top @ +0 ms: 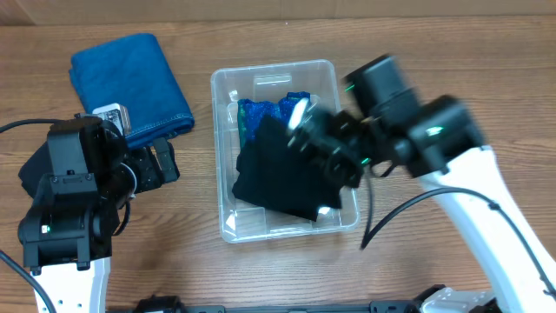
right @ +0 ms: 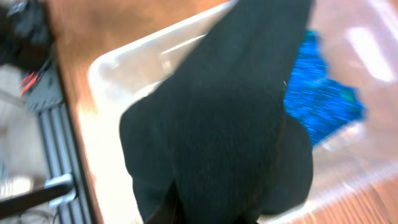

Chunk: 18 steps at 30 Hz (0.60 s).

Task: Pack container
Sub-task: 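Press and tuck the black cloth into the bin with the right gripper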

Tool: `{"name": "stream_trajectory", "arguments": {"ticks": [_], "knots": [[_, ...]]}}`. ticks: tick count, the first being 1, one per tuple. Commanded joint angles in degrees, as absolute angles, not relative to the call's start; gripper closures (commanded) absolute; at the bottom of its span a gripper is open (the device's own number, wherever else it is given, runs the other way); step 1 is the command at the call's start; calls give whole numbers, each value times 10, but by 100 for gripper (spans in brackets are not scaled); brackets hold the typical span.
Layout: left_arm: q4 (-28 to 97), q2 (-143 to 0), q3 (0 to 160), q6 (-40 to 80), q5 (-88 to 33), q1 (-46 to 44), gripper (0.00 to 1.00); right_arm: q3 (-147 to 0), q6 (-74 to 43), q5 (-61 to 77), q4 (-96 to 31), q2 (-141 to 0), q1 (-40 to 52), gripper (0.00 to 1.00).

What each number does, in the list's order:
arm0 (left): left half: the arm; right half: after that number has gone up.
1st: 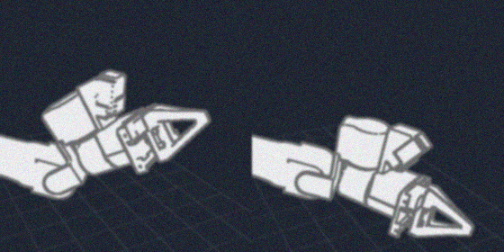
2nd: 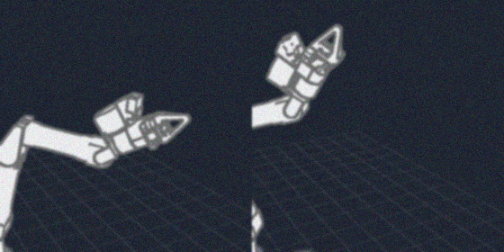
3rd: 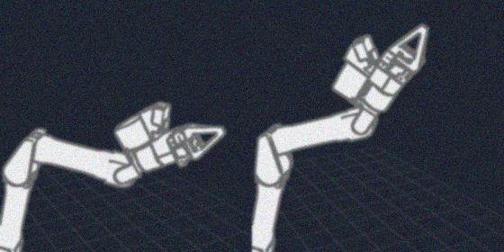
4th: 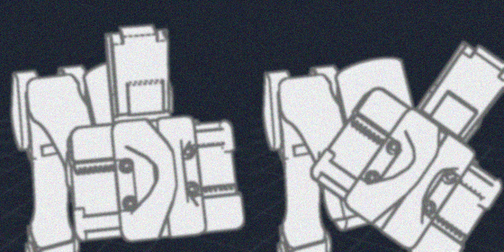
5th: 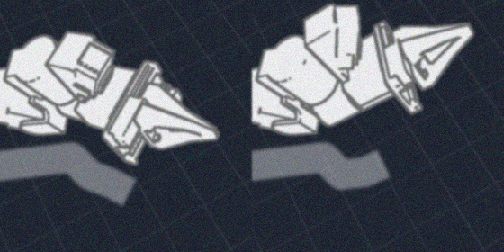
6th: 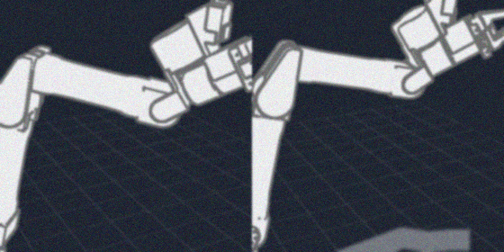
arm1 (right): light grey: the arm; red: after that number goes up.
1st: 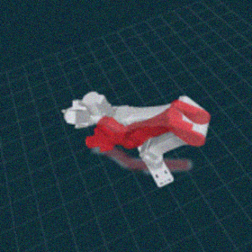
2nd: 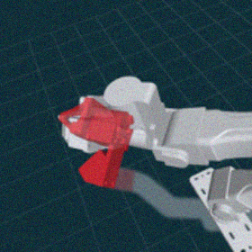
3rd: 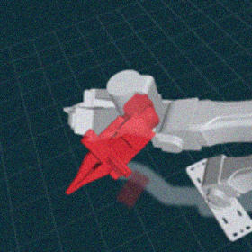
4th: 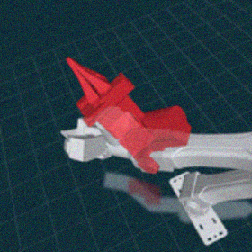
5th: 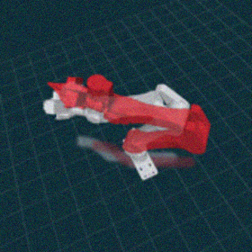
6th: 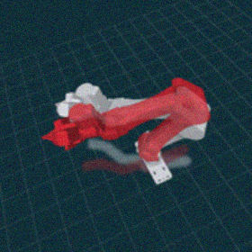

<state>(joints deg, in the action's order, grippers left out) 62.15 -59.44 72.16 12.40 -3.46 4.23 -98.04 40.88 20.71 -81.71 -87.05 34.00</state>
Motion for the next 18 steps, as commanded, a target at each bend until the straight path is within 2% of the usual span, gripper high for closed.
{"name": "stream_trajectory", "arguments": {"ticks": [1, 6, 18], "knots": [[620, -596, 732, 118, -41, 45, 0, -956, 442, 185, -830, -894, 410, 96], [620, -596, 732, 118, -41, 45, 0, -900, 442, 186, -821, -922, 475, 96], [620, -596, 732, 118, -41, 45, 0, -893, 407, 130, -714, -931, 470, 96]]}}
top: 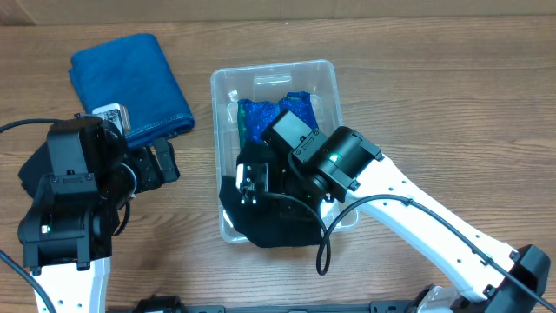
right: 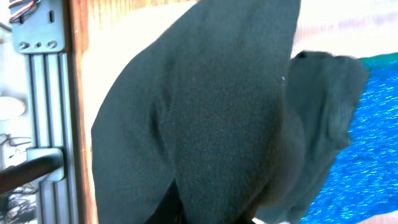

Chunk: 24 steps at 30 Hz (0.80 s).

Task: Pack container
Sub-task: 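Press and tuck the black cloth into the bin with the right gripper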

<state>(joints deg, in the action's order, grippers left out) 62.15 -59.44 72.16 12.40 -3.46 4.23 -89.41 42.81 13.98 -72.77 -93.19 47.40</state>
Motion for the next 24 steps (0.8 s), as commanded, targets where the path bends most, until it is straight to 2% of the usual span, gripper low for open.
{"name": "stream_trajectory", "arguments": {"ticks": [1, 7, 13, 14, 15, 16, 18, 24], "knots": [[620, -596, 732, 118, -41, 45, 0, -893, 407, 129, -714, -933, 464, 96], [619, -596, 732, 118, -41, 45, 0, -891, 403, 134, -745, -941, 433, 96], [622, -596, 732, 118, -41, 45, 0, -829, 403, 132, -724, -965, 432, 96], [622, -596, 732, 118, -41, 45, 0, -822, 382, 103, -705, -971, 427, 78], [622, -596, 732, 118, -41, 45, 0, -818, 315, 36, -671, -976, 418, 4], [622, -596, 732, 118, -41, 45, 0, -818, 243, -51, -641, -977, 409, 0], [623, -596, 732, 118, -41, 45, 0, -820, 158, -197, -598, -976, 389, 0], [625, -596, 732, 118, -41, 45, 0, -858, 135, -250, -576, -916, 378, 0]]}}
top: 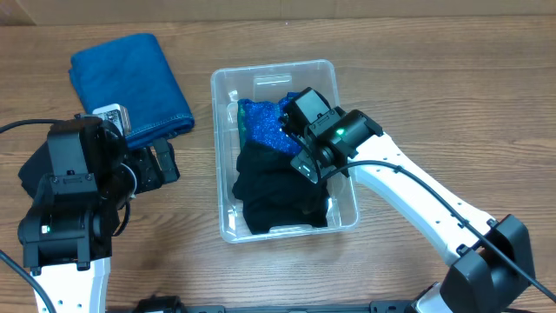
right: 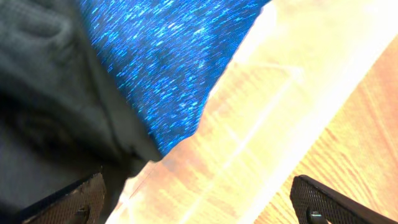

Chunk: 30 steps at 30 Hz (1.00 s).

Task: Pack container
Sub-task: 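Press and tuck the black cloth into the bin with the right gripper, then move the right gripper aside and grasp the left black cloth with the left gripper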

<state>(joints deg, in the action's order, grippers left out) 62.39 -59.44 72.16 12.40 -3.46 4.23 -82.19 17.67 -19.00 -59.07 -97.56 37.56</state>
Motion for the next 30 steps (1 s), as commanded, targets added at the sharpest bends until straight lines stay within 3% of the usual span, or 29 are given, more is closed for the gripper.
{"name": "stream_trajectory", "arguments": {"ticks": [1, 3, 7, 9, 10, 12, 13, 16, 20, 25, 27, 29, 30], "knots": [[626, -596, 732, 118, -41, 45, 0, -863, 111, -257, -567, -892, 373, 0], [628, -596, 732, 117, -40, 45, 0, -865, 50, -253, -551, -848, 346, 0], [628, -596, 732, 118, -41, 45, 0, -865, -19, -110, -613, -816, 211, 0], [628, -596, 732, 118, -41, 45, 0, -848, -34, 5, -704, -823, 145, 33], [628, -596, 732, 118, -41, 45, 0, -835, -49, 24, -735, -824, 134, 39], [628, -596, 732, 118, -41, 45, 0, -797, -71, 27, -773, -823, 135, 66], [628, -596, 732, 118, -40, 45, 0, -775, -89, 29, -776, -823, 135, 73], [628, -596, 732, 118, -40, 45, 0, -722, -90, 70, -765, -823, 135, 74], [628, -596, 732, 118, -39, 45, 0, -686, 6, 189, -723, -824, 149, 76], [634, -596, 732, 118, -39, 45, 0, -686, 20, 194, -688, -824, 157, 70], [637, -596, 732, 118, -39, 45, 0, -686, 19, 187, -675, -824, 156, 61], [643, -595, 732, 118, -27, 45, 0, -690, 7, 132, -664, -824, 152, 32], [648, -594, 733, 118, 4, 45, 0, -701, 0, 89, -665, -824, 144, 23]]}}
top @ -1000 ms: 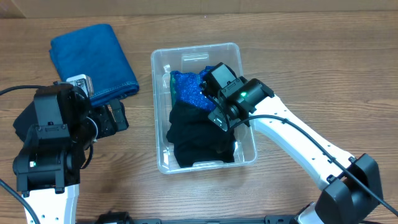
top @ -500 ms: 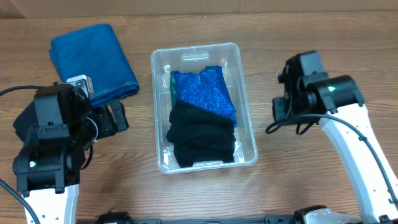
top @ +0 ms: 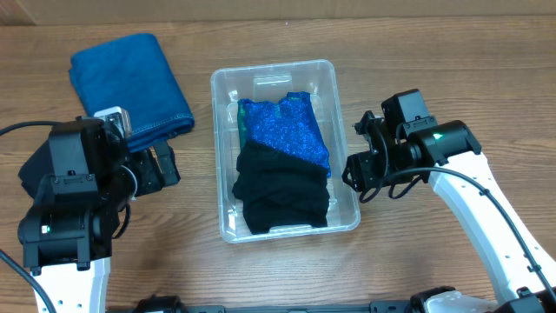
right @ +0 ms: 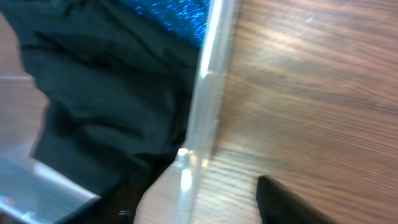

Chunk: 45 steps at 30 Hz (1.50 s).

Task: Pack container
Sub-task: 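Move the right gripper aside and grasp the left black cloth with the left gripper, then place the black cloth into the bin with the left gripper and flatten it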

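A clear plastic container (top: 219, 113) stands mid-table. A mottled blue garment (top: 287, 130) fills its far half and a black garment (top: 282, 196) lies bunched in its near half. In the right wrist view the black garment (right: 106, 93) sits behind the container's right wall (right: 205, 93). My right gripper (top: 356, 176) is just outside that wall, low over the table, open and empty; its fingertips (right: 292, 205) are spread wide. My left gripper (top: 163, 163) hangs left of the container, near a folded blue towel (top: 130, 83); its jaws are not clear from above.
The blue towel lies on the wood table (top: 434, 69) at the far left. A dark cloth (top: 30, 165) shows under the left arm at the left edge. The right arm's cable loops over the table to the right of the container.
My right gripper was open over the container's far right side, above the blue garment. It is now outside the right wall over the table. The garments and the left arm have not moved.
My right gripper was shut on the black garment above the container. Then it was lower over the near end, the garment draped over the front rim. Then the garment lay inside and the gripper was open. Now the gripper is outside the container.
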Tool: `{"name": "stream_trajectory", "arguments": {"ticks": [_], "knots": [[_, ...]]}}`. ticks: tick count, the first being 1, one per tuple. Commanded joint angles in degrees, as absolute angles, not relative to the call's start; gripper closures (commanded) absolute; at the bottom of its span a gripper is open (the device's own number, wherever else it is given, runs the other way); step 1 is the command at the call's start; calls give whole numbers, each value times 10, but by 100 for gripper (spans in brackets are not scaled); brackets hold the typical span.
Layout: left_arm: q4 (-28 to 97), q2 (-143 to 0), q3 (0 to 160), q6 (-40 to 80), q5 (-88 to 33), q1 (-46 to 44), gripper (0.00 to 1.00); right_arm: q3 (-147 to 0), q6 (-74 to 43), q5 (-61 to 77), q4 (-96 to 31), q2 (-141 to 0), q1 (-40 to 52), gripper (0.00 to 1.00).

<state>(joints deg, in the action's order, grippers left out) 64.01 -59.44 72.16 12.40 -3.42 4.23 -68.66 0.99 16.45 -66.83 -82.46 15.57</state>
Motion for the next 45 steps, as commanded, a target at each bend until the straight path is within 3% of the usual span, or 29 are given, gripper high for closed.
{"name": "stream_trajectory", "arguments": {"ticks": [1, 2, 6, 12, 15, 18, 21, 31, 32, 33, 35, 36, 37, 40, 45], "knots": [[651, -593, 733, 128, 40, 48, 0, -719, -3, 55, -668, -823, 133, 10], [655, -595, 733, 154, 70, 57, 0, -737, -15, 38, -669, -820, 120, 0], [662, -647, 733, 185, 39, 191, 0, -781, -17, 64, -674, -819, 59, 0], [624, -777, 733, 248, -61, 497, 0, -781, -17, 76, -678, -820, 41, 0], [587, -862, 733, 253, -67, 578, 0, -781, -17, 76, -678, -820, 41, 0], [551, -963, 733, 218, -78, 592, 0, -781, -17, 76, -678, -820, 41, 0], [490, -1059, 733, 146, -180, 589, 0, -781, -17, 76, -680, -820, 41, 0], [397, -1188, 733, 42, -359, 541, 1, -780, -17, 76, -686, -820, 41, 0], [397, -1190, 733, 42, -359, 527, 8, -780, -17, 76, -686, -820, 41, 0], [397, -1189, 733, 43, -359, 516, 21, -780, -17, 76, -686, -820, 41, 0], [410, -1189, 733, 44, -359, 503, 55, -780, -17, 76, -686, -820, 41, 0], [422, -1187, 733, 50, -360, 501, 81, -780, -17, 76, -686, -820, 41, 0], [432, -1183, 733, 57, -360, 502, 96, -780, -17, 76, -686, -820, 41, 0], [454, -1146, 733, 73, -361, 502, 96, -780, -17, 76, -686, -820, 41, 0], [518, -936, 733, 92, -441, 479, 96, -780, -17, 76, -686, -820, 41, 0]]}}
